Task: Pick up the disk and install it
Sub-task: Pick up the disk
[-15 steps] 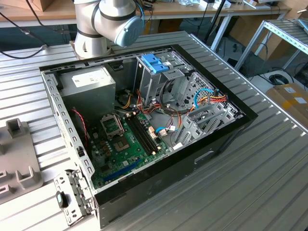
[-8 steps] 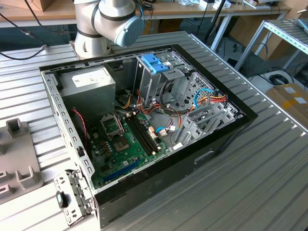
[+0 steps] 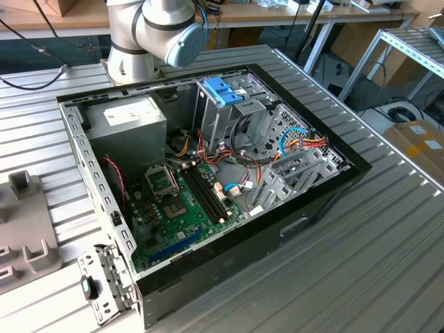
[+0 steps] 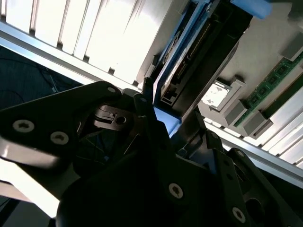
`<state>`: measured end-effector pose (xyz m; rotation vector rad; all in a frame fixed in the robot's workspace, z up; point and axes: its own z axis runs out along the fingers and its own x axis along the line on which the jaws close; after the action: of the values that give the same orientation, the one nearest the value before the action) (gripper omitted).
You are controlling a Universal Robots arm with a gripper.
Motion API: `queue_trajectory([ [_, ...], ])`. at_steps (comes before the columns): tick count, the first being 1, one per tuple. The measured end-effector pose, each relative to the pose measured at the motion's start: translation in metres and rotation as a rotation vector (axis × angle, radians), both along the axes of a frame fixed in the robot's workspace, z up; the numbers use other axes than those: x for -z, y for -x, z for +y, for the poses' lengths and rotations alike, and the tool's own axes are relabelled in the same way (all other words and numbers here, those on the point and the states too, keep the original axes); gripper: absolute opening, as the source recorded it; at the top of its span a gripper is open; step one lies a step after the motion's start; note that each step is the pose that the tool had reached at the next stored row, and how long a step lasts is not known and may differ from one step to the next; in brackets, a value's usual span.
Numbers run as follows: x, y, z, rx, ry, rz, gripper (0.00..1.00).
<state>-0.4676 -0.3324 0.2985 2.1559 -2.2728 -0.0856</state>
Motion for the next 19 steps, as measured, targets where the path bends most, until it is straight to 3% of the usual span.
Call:
queue_trajectory([
  [13, 0.0028, -0.0001, 0.0000, 0.000, 0.0000, 0.0002, 0.48],
  [16, 0.0027, -0.0001, 0.0000, 0.000, 0.0001, 0.0003, 0.37],
  [19, 0.0027, -0.0001, 0.0000, 0.000, 0.0000, 0.0003, 0.37],
])
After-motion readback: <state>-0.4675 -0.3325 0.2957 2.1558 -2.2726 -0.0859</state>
